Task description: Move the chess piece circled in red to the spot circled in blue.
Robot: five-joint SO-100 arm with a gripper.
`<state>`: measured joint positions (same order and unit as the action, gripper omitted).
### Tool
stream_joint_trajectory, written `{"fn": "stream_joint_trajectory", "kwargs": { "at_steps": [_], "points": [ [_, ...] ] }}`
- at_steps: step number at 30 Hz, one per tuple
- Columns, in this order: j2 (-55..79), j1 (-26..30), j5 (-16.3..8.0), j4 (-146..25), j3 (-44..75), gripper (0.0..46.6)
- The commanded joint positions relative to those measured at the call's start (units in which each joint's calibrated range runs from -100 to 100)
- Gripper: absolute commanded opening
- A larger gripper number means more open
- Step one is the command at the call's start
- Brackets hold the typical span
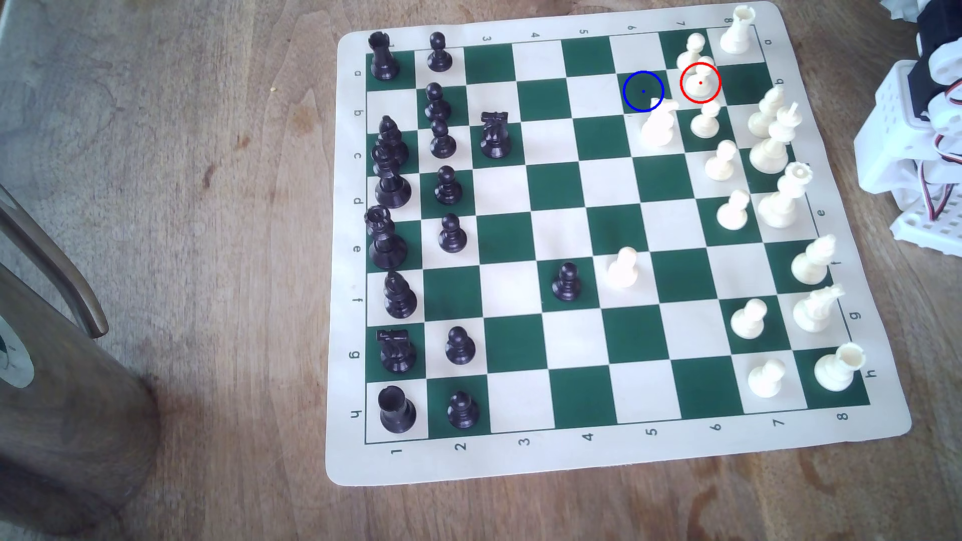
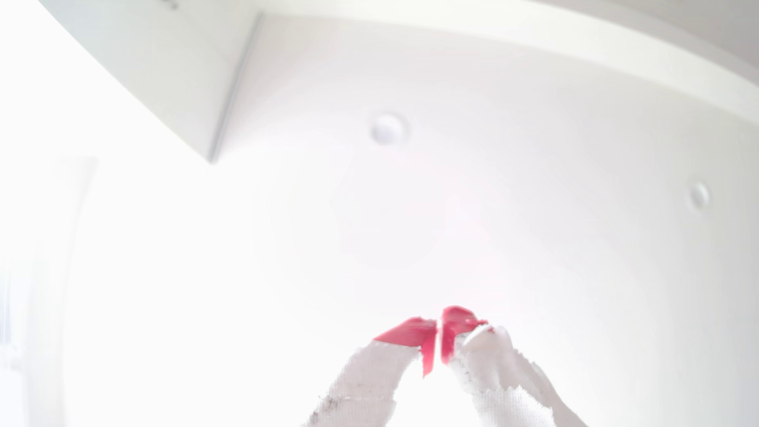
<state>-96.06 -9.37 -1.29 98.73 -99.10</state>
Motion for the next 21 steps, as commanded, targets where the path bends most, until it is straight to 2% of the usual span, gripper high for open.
{"fn": "stream_joint_trajectory", "kwargs": {
  "at_steps": [1, 18, 21],
  "points": [
    [0.31, 0.49, 0.29, 0.95, -0.81, 0.2],
    [0.31, 0.49, 0.29, 0.95, -0.81, 0.2],
    [0.22, 0.41, 0.15, -3.72, -0.81, 0.2]
  ]
}}
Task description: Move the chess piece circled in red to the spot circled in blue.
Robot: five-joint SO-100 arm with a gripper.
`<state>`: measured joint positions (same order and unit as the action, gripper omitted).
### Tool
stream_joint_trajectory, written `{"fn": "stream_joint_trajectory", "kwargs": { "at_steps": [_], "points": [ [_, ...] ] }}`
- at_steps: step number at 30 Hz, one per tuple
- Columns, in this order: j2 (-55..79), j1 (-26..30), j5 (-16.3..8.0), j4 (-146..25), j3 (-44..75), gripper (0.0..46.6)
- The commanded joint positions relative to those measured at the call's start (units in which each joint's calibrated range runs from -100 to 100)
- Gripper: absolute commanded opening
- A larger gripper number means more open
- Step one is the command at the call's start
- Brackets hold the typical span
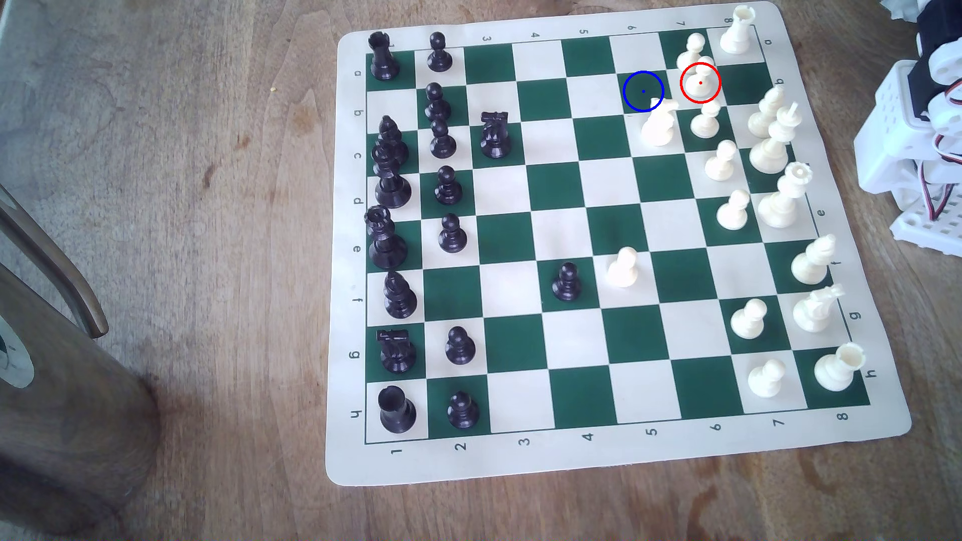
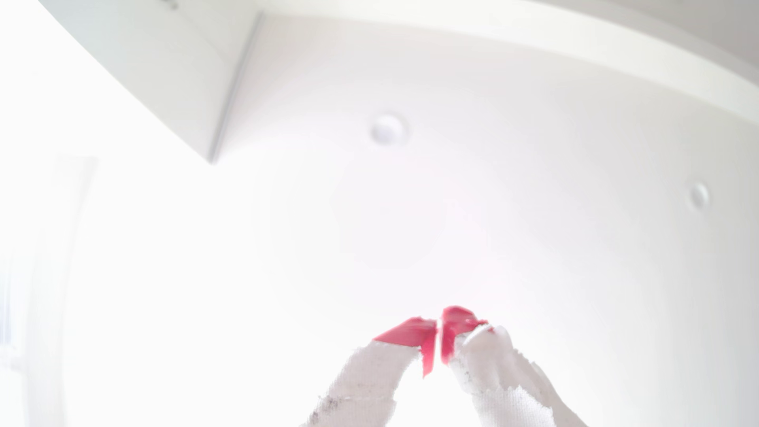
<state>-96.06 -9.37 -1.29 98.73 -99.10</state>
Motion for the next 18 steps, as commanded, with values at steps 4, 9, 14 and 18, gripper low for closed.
{"fn": "stream_joint_trajectory", "kwargs": {
  "at_steps": [4, 9, 14, 18],
  "points": [
    [0.22, 2.29, 0.24, -27.06, -0.9, 0.2],
    [0.22, -5.69, 2.15, -56.55, -0.9, 0.2],
    [0.31, -7.8, 3.17, -74.97, -0.81, 2.9],
    [0.39, -11.71, 3.27, -97.25, 2.54, 0.2]
  ]
}}
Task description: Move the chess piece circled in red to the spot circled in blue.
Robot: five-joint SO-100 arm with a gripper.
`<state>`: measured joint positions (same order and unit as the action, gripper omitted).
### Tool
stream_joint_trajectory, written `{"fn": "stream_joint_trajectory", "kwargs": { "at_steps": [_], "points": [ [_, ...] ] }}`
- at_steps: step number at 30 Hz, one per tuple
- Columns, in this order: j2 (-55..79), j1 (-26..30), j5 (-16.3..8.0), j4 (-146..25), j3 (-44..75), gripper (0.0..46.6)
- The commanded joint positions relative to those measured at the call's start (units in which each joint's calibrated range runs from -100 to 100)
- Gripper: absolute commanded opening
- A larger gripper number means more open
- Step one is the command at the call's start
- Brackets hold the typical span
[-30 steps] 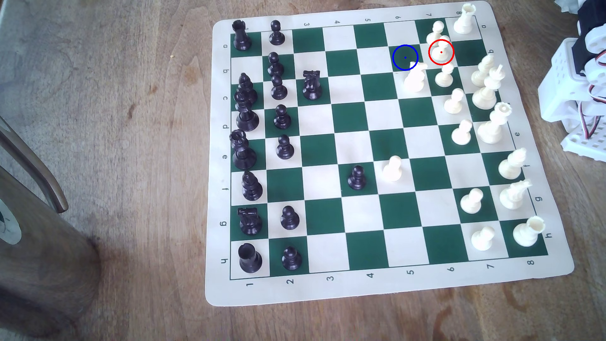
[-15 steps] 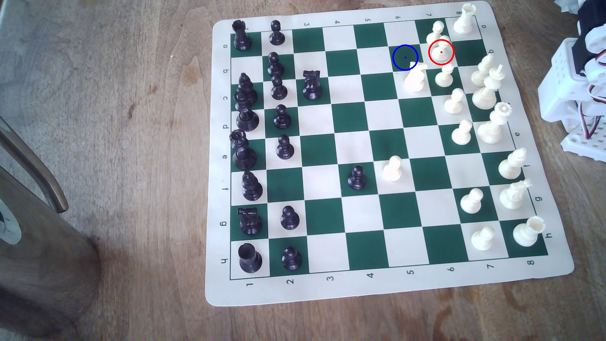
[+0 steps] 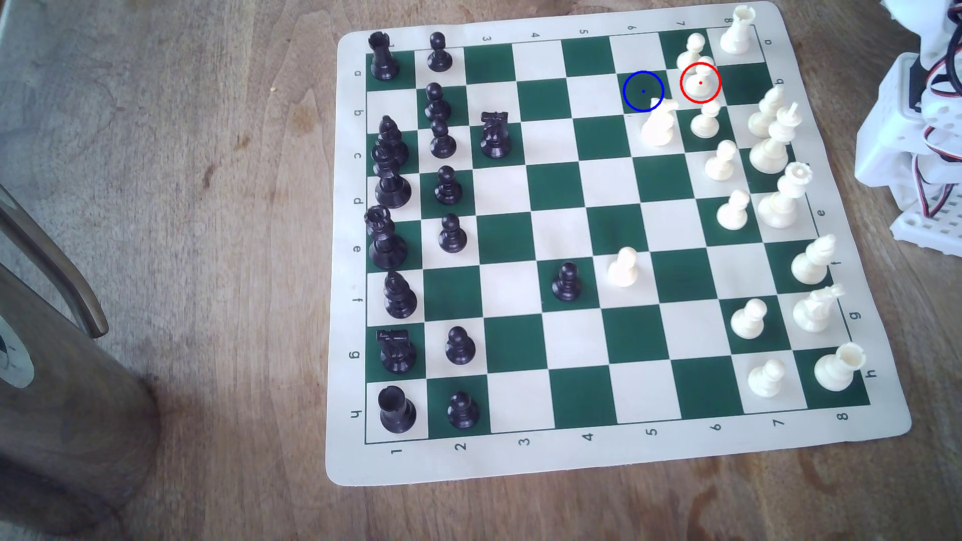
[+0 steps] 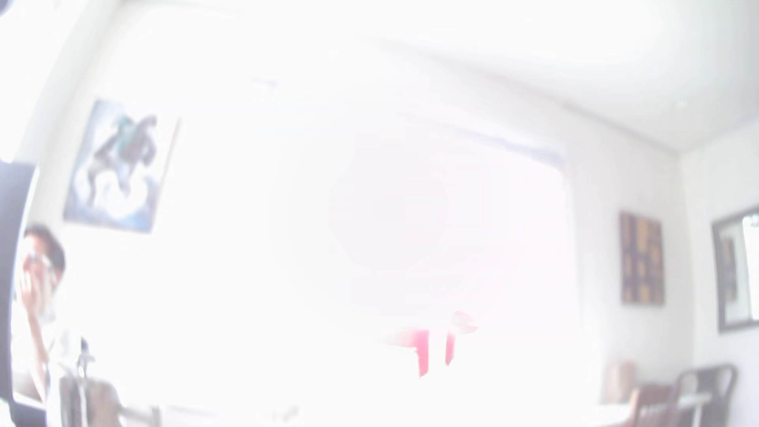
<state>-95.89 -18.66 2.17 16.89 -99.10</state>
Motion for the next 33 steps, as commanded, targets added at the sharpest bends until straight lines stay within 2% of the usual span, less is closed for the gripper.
{"fn": "stream_joint_trajectory", "kwargs": {
  "at_steps": [1, 5, 6, 10, 14, 16, 19, 23, 25, 28, 33],
  "points": [
    [2.43, -3.67, -0.98, -26.8, 8.07, 0.2],
    [15.5, -8.29, -2.1, -53.01, 26.29, 1.4],
    [17.97, -9.46, -2.39, -56.94, 29.56, 3.9],
    [31.46, -13.45, -4.05, -72.34, 44.16, 4.5],
    [42.16, -13.61, -5.86, -85.52, 53.77, 11.4],
    [44.88, -14.78, -5.27, -88.56, 54.58, 14.5],
    [49.97, -16.27, -5.08, -89.62, 55.13, 15.8],
    [55.06, -15.87, -5.27, -89.95, 54.67, 14.6],
    [58.2, -15.25, -5.71, -90.11, 54.85, 12.2],
    [61.51, -13.84, -7.47, -88.39, 54.85, 10.9],
    [68.05, -12.9, -8.25, -83.07, 55.03, 12.2]
  ]
}}
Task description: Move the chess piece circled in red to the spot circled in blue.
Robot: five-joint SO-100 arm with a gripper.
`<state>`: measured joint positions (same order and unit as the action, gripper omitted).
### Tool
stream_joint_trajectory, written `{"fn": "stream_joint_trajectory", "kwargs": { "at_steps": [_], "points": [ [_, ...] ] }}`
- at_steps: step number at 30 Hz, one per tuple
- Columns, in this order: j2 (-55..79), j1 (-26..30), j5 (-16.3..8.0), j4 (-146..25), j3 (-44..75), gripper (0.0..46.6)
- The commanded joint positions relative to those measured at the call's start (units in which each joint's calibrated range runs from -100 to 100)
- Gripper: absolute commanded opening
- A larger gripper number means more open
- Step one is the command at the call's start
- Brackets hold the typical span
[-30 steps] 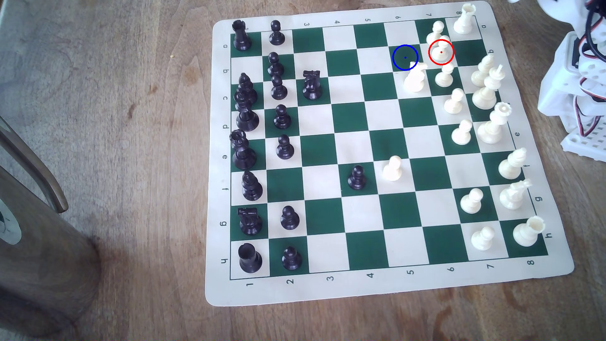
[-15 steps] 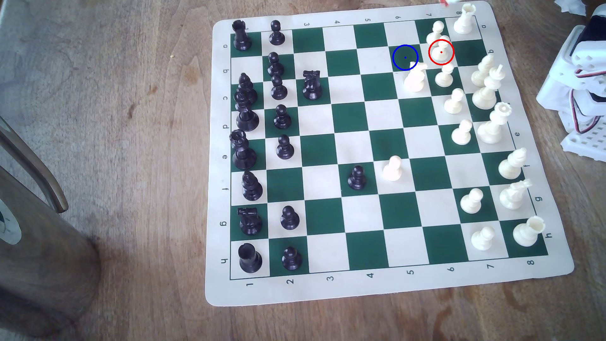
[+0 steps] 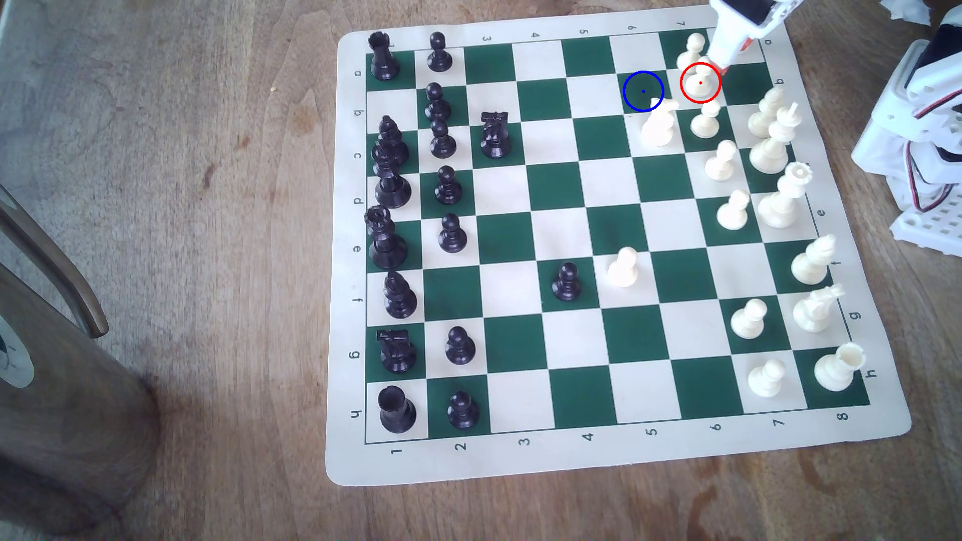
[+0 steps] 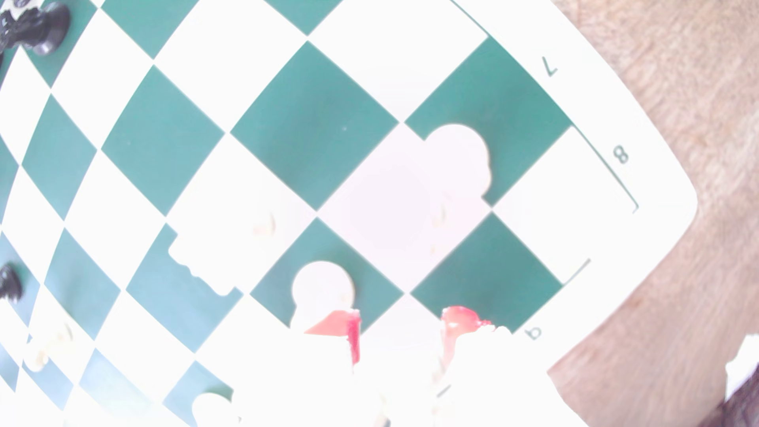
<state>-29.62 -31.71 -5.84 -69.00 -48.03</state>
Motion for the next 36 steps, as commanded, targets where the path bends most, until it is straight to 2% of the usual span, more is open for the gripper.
{"fn": "stream_joint_trajectory", "kwargs": {
  "at_steps": [1, 15, 36],
  "points": [
    [2.62, -0.01, -0.24, 3.73, 3.97, 12.4],
    [7.8, -0.79, -0.05, 8.07, 3.79, 13.8],
    [8.31, -0.79, 0.54, 13.89, -3.73, 10.0]
  ]
}}
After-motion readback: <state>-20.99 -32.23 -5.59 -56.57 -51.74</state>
